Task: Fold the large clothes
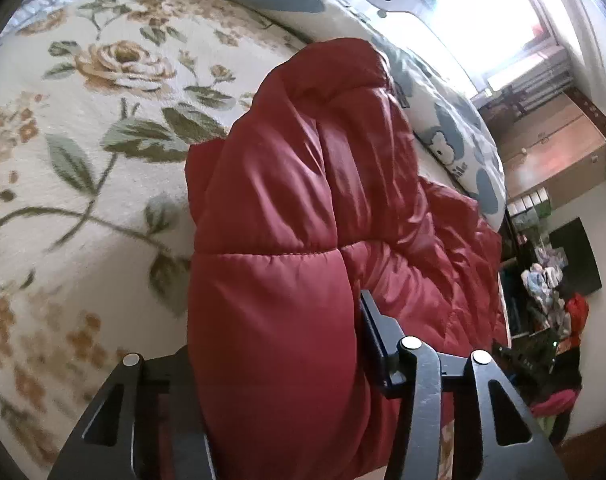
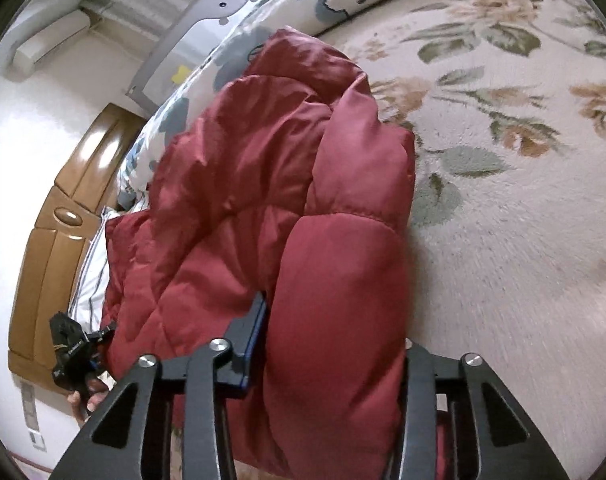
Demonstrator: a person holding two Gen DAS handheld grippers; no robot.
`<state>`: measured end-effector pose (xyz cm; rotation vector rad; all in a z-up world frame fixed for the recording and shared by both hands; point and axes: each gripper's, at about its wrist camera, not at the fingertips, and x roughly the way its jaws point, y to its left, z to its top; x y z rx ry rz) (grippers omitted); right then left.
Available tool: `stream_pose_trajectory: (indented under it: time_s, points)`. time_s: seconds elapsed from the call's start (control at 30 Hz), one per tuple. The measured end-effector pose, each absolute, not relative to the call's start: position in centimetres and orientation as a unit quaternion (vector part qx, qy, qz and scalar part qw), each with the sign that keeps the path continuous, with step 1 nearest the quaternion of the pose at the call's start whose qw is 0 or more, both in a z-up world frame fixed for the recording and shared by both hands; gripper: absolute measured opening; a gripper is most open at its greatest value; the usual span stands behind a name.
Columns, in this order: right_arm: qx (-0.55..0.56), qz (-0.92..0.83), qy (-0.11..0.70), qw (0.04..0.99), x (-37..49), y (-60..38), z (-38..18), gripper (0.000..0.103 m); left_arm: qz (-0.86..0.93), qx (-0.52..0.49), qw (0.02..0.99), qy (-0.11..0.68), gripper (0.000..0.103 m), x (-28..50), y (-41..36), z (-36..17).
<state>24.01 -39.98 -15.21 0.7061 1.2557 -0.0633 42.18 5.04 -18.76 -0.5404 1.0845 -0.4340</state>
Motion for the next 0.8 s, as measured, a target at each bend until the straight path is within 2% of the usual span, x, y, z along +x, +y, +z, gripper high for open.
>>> stream_pose_trajectory:
  time_s: [0.6, 0.8]
  points:
    - [0.35, 0.014, 0.569, 0.744, 11.4, -36.1, -8.5, 0.035, -0.237, -0.235, 0.798, 0.501, 0.043, 23.1, 13.6, -12.9]
    - [0.352, 0.011, 0.569, 0.743, 9.2, -35.6, -8.0, 0.035, -0.232, -0.234, 0.8, 0.501, 0.044, 20.2, 14.3, -12.3]
